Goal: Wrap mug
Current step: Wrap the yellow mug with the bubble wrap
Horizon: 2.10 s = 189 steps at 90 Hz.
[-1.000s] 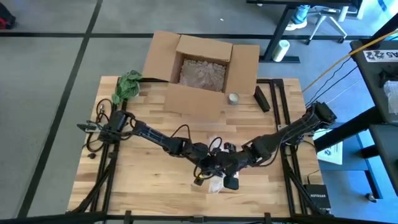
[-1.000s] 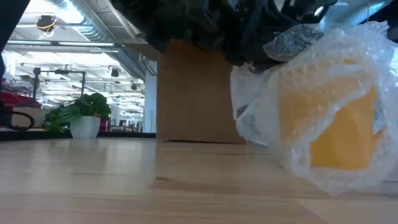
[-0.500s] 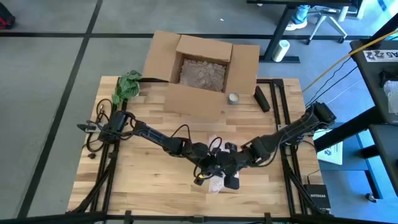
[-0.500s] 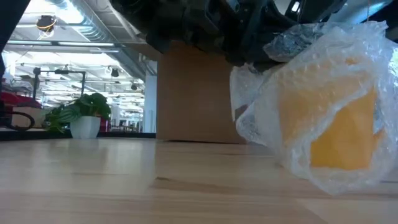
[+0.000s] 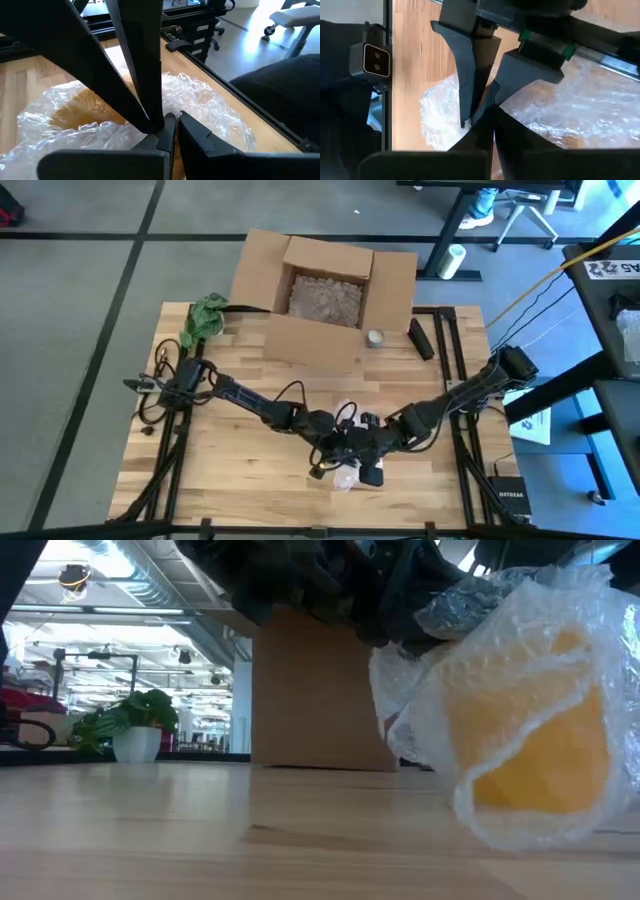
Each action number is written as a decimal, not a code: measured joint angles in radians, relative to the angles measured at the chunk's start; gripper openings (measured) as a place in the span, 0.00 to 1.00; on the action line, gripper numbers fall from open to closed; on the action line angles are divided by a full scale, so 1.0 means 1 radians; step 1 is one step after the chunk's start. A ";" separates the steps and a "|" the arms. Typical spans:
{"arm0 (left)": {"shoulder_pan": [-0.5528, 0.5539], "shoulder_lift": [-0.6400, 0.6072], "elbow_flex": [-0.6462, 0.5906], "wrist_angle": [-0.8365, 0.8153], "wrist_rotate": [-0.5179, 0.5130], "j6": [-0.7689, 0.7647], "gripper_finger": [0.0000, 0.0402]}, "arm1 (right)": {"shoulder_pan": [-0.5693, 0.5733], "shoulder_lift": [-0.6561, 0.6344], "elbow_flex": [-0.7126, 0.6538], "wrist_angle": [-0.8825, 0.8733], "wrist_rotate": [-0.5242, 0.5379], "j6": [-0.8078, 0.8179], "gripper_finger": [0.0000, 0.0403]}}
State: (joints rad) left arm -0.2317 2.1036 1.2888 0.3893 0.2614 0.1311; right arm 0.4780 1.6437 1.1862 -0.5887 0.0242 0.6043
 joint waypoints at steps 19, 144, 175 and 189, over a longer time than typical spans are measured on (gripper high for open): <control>0.000 0.000 0.001 0.000 0.007 0.007 0.00 | 0.000 0.010 -0.008 -0.017 -0.023 0.002 0.00; -0.060 -0.084 -0.004 -0.059 0.089 0.113 0.00 | -0.001 0.018 -0.246 0.336 -0.140 0.070 0.00; -0.066 -0.117 0.000 -0.197 0.081 0.142 0.00 | -0.001 0.022 -0.250 0.342 -0.144 0.081 0.00; -0.065 -0.134 0.000 -0.271 0.019 0.156 0.00 | -0.001 0.022 -0.250 0.345 -0.140 0.081 0.00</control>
State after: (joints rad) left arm -0.2966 1.9695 1.2892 0.1180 0.2808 0.2870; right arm 0.4774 1.6661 0.9363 -0.2440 -0.1162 0.6849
